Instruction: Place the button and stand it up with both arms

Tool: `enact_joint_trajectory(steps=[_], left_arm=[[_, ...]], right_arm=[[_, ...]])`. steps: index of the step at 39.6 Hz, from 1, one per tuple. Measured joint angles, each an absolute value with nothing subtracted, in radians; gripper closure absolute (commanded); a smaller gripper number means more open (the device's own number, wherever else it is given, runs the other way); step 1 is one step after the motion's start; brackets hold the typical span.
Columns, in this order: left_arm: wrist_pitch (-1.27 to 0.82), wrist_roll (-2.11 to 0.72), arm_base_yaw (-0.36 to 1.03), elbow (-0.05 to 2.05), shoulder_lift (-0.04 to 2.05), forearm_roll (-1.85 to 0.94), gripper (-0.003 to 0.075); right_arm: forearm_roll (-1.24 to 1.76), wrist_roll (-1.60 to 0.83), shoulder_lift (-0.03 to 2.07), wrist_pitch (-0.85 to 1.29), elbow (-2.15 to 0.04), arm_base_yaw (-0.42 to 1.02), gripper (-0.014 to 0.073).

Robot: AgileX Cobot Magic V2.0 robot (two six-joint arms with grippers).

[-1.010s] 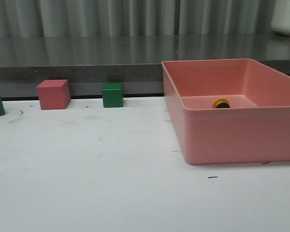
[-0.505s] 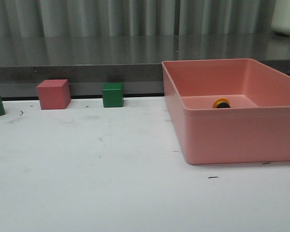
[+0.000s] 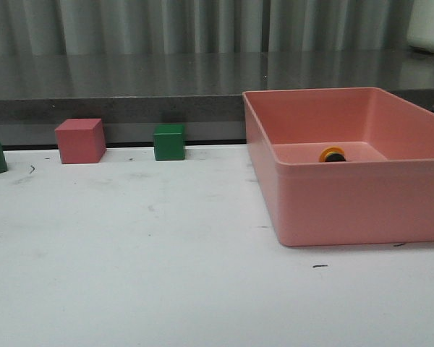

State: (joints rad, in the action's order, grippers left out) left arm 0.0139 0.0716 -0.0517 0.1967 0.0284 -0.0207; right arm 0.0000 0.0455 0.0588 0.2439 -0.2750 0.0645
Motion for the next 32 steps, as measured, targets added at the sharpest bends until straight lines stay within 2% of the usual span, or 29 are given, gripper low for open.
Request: enact_joint_trajectory(steps=[7, 16, 19, 21, 24, 27, 30, 32], left_arm=[[-0.101, 0.072, -0.052, 0.348, 0.198, 0.04, 0.0741], [-0.122, 0.072, -0.052, 0.391, 0.345, 0.048, 0.074], [-0.124, 0.072, -0.052, 0.391, 0.351, 0.049, 0.0729], [-0.12, 0.072, -0.052, 0.391, 0.352, 0.049, 0.0686], [-0.116, 0.072, -0.052, 0.391, 0.352, 0.049, 0.0533], [-0.114, 0.072, -0.052, 0.391, 0.352, 0.049, 0.0316], [-0.112, 0.072, -0.052, 0.391, 0.352, 0.049, 0.0103], [-0.11, 0.072, -0.052, 0.391, 0.352, 0.049, 0.0012]], right_arm=[[0.0, 0.046, 0.301, 0.373, -0.478, 0.064, 0.0654], [0.0, 0.046, 0.474, 0.402, -0.535, 0.064, 0.065], [0.0, 0.046, 0.479, 0.402, -0.535, 0.064, 0.0603], [0.0, 0.046, 0.479, 0.402, -0.536, 0.064, 0.0538], [0.0, 0.046, 0.479, 0.402, -0.536, 0.064, 0.038], [0.0, 0.046, 0.479, 0.402, -0.536, 0.064, 0.0167], [0.0, 0.046, 0.479, 0.402, -0.536, 0.064, 0.0022], [0.0, 0.046, 0.479, 0.402, -0.536, 0.064, -0.0048]])
